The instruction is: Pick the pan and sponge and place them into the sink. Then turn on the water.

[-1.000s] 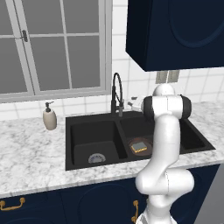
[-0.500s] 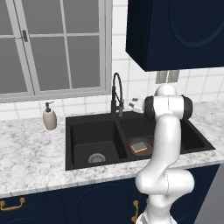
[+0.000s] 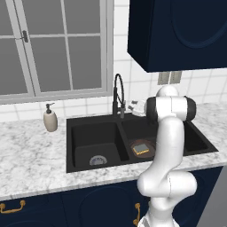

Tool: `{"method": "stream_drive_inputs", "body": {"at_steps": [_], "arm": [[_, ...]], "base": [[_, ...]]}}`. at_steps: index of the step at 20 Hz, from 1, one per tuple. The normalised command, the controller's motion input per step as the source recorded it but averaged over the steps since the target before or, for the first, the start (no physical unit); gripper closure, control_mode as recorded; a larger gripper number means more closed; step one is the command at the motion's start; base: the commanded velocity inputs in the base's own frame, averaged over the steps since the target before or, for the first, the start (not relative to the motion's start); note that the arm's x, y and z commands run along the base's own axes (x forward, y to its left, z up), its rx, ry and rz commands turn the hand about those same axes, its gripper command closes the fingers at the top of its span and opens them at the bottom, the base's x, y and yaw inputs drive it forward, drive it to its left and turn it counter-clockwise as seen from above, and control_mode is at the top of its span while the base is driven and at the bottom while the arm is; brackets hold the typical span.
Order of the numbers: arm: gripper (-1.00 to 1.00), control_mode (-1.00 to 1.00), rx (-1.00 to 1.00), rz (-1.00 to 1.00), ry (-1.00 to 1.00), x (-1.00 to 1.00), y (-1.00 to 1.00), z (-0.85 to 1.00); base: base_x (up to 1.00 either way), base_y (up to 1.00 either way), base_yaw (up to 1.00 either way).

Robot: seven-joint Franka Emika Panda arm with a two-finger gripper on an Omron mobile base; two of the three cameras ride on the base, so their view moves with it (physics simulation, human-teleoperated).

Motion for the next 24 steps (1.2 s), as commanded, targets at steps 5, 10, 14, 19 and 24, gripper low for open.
{"method": "stream_drive_inputs", "body": {"at_steps": [5,10,14,19,24], "arm": [[-1.0,-1.0,0.03,0.0,0.0,0.0,0.09,-0.05],[-1.0,-1.0,0.02,0.0,0.0,0.13,0.0,-0.1],[-1.0,-1.0,0.0,0.0,0.0,0.32,0.02,-0.05],[-1.0,-1.0,0.0,-0.02,0.0,0.32,0.02,0.0],[-1.0,-1.0,0.0,-0.04,0.0,0.27,0.0,0.0]], "base": [[0.0,0.0,0.0],[0.0,0.0,0.0],[0.0,0.0,0.0],[0.0,0.0,0.0],[0.0,0.0,0.0]]}}
